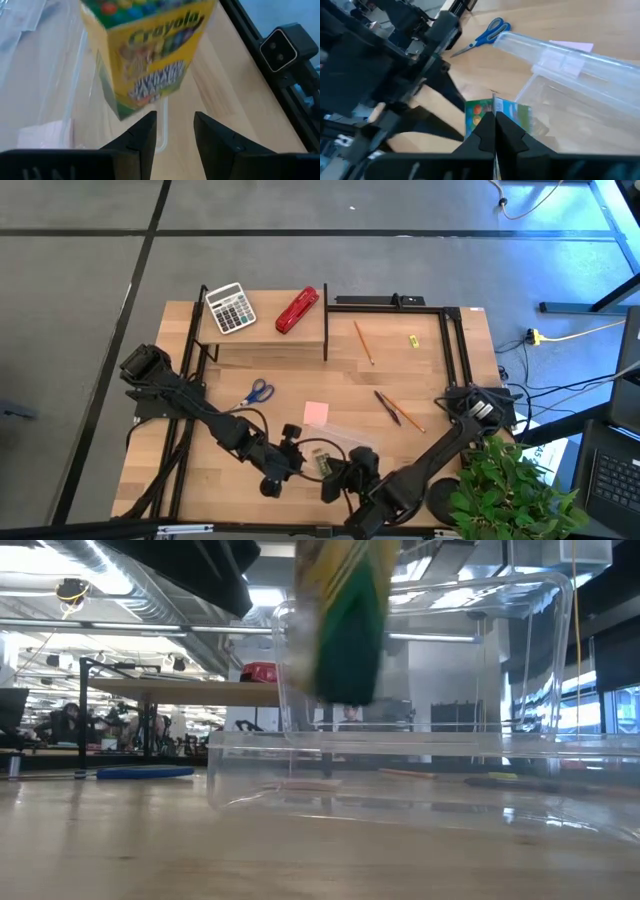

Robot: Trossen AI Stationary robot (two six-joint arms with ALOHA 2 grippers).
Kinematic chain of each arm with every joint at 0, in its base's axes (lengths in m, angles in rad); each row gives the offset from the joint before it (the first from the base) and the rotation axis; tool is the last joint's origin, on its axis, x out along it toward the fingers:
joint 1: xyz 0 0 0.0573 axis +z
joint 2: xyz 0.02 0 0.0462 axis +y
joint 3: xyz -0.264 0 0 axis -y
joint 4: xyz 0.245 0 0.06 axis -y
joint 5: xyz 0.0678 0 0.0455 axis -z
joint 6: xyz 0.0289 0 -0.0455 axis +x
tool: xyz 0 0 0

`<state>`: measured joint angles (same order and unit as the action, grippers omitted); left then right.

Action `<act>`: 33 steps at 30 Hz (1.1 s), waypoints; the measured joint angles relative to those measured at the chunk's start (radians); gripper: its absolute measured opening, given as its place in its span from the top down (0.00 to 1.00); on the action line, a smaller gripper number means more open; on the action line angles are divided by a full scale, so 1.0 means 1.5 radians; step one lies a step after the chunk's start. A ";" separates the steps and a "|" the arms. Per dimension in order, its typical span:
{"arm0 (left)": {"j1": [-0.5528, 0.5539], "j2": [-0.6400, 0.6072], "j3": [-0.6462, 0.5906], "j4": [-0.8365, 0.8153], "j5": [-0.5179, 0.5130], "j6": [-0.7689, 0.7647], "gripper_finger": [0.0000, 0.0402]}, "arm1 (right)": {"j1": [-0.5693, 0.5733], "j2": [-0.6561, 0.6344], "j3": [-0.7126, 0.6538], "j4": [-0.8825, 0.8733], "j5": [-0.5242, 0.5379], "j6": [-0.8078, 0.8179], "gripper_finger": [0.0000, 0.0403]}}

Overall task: Pack school essentials
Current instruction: Put the crayon box into the transparent supply box

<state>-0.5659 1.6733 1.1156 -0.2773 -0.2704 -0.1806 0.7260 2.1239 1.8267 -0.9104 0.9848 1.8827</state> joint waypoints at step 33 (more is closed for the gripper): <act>-0.005 0.000 0.000 -0.006 0.000 -0.001 0.69 | -0.042 0.032 0.000 -0.023 -0.029 0.020 1.00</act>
<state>-0.5728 1.6733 1.1156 -0.2858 -0.2710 -0.1814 0.6635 2.1723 1.8267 -0.9448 0.9406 1.9129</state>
